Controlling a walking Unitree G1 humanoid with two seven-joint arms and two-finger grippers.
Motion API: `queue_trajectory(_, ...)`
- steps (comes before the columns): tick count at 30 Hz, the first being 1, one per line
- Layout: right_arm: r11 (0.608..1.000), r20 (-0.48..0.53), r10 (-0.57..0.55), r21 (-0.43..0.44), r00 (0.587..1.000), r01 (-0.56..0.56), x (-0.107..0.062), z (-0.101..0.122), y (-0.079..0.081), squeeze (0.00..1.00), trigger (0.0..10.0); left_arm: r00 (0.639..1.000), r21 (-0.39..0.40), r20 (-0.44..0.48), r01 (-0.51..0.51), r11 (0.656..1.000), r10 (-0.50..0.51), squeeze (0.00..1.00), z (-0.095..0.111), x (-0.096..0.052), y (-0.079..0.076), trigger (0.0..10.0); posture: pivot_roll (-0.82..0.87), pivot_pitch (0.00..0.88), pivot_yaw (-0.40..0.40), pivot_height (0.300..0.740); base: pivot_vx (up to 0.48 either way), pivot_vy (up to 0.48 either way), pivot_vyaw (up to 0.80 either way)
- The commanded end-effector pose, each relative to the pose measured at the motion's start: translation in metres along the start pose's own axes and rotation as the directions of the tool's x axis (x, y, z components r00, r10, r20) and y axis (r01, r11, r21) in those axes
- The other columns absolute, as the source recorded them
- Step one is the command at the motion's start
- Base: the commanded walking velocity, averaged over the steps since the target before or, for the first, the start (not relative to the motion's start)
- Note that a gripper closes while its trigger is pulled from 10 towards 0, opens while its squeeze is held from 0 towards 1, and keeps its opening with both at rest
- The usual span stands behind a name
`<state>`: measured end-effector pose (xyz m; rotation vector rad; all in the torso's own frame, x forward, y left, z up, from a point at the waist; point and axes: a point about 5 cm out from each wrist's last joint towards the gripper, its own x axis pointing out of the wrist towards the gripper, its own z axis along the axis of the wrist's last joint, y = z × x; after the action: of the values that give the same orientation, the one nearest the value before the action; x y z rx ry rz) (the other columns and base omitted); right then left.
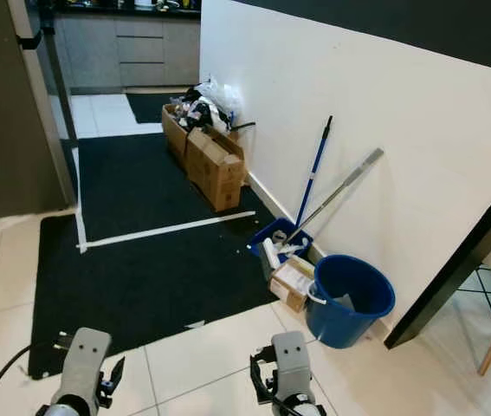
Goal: Setting the table
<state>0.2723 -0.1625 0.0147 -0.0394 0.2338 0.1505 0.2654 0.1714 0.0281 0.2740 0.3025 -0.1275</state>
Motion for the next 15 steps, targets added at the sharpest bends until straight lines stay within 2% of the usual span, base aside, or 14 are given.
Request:
queue_trajectory(1,1.000,0.018,-0.020,-0.005,1.000,0.020,-0.001,0.005,-0.009,0.00,10.0,0.999,0.032,0.040,0.010,0.999,-0.011,0.00,0.010,0.001,0.001,10.0,0.10,0.025,0.022,0.740,0.000,0.000,0.00)
queue_trajectory(2,1.000,0.042,-0.022,-0.009,0.999,0.022,0.000,0.011,-0.010,0.00,10.0,0.998,0.044,0.063,0.008,0.999,-0.011,0.00,0.017,0.002,0.006,10.0,0.10,0.025,0.022,0.740,0.000,0.000,0.00)
queue_trajectory(3,0.996,0.158,-0.084,0.007,0.984,0.084,0.004,0.046,-0.023,0.00,10.0,0.985,-0.003,0.167,-0.047,0.999,0.047,0.00,0.054,0.008,0.028,10.0,0.09,0.033,0.020,0.740,0.000,0.000,0.00)
queue_trajectory(7,0.988,0.250,-0.157,0.053,0.955,0.148,0.006,0.082,-0.035,0.00,10.0,0.962,-0.063,0.233,-0.128,0.990,0.140,0.00,0.089,0.011,0.053,10.0,0.09,0.043,0.031,0.740,0.000,0.000,0.00)
queue_trajectory(9,0.988,0.250,-0.157,0.053,0.955,0.148,0.006,0.082,-0.035,0.00,10.0,0.962,-0.063,0.233,-0.128,0.990,0.140,0.00,0.089,0.011,0.053,10.0,0.09,0.043,0.031,0.740,0.000,0.000,0.00)
queue_trajectory(11,0.988,0.307,-0.153,0.058,0.939,0.142,0.003,0.098,-0.035,0.00,10.0,0.958,-0.044,0.246,-0.138,0.989,0.145,0.00,0.093,0.006,0.060,10.0,0.07,0.063,0.040,0.740,0.000,0.000,0.00)
queue_trajectory(13,0.992,0.351,-0.129,0.039,0.928,0.123,-0.003,0.106,-0.029,0.00,10.0,0.961,-0.026,0.239,-0.139,0.990,0.141,0.00,0.084,0.000,0.061,10.0,0.07,0.063,0.044,0.740,0.000,0.000,0.00)
queue_trajectory(15,0.993,0.344,-0.121,0.058,0.931,0.108,-0.004,0.104,-0.026,0.00,10.0,0.961,-0.048,0.229,-0.150,0.987,0.158,0.00,0.077,-0.002,0.060,10.0,0.07,0.065,0.044,0.740,0.000,0.000,0.00)
